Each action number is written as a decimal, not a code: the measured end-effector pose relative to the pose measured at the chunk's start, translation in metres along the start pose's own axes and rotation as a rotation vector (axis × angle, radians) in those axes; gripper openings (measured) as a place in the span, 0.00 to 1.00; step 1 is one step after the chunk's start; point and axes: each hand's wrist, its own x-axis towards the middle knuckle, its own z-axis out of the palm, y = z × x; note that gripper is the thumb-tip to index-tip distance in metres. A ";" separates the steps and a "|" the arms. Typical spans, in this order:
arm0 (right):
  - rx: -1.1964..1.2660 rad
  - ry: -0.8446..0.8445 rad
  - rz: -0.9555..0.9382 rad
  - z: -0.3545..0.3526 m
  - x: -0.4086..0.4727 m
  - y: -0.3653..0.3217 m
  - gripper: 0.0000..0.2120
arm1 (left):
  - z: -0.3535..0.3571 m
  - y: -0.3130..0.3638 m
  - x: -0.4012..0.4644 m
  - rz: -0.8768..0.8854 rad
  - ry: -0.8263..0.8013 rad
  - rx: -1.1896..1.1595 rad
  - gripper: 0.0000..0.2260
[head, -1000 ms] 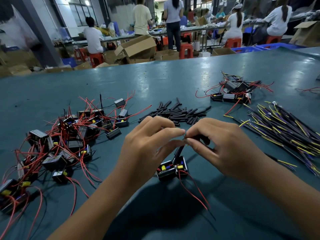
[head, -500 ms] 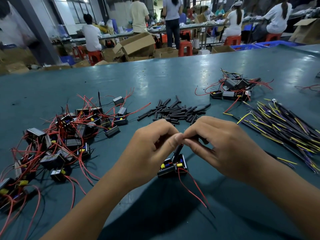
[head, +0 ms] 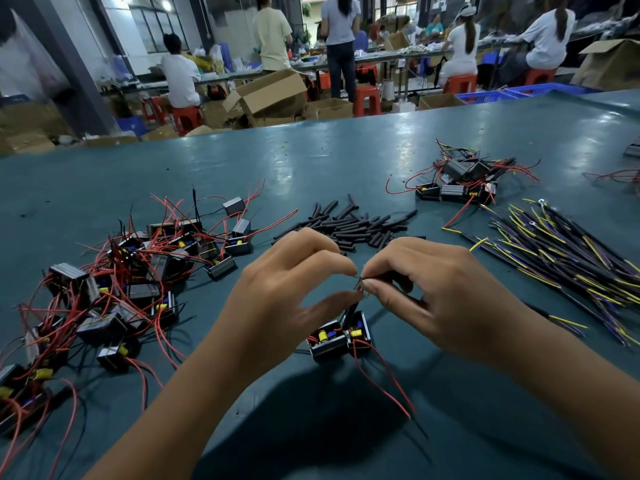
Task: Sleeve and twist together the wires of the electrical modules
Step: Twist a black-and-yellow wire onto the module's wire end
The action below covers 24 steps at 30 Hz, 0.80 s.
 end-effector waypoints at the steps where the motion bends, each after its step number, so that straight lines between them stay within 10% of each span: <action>1: 0.007 -0.006 0.000 0.000 0.000 0.000 0.05 | 0.001 0.000 0.000 0.024 0.024 0.037 0.10; 15: -0.020 -0.012 -0.043 0.000 0.000 -0.001 0.05 | 0.004 0.008 0.002 0.128 0.022 0.261 0.11; 24: -0.044 0.001 -0.066 0.003 0.000 -0.003 0.04 | 0.005 0.028 0.005 -1.027 -0.190 -1.254 0.09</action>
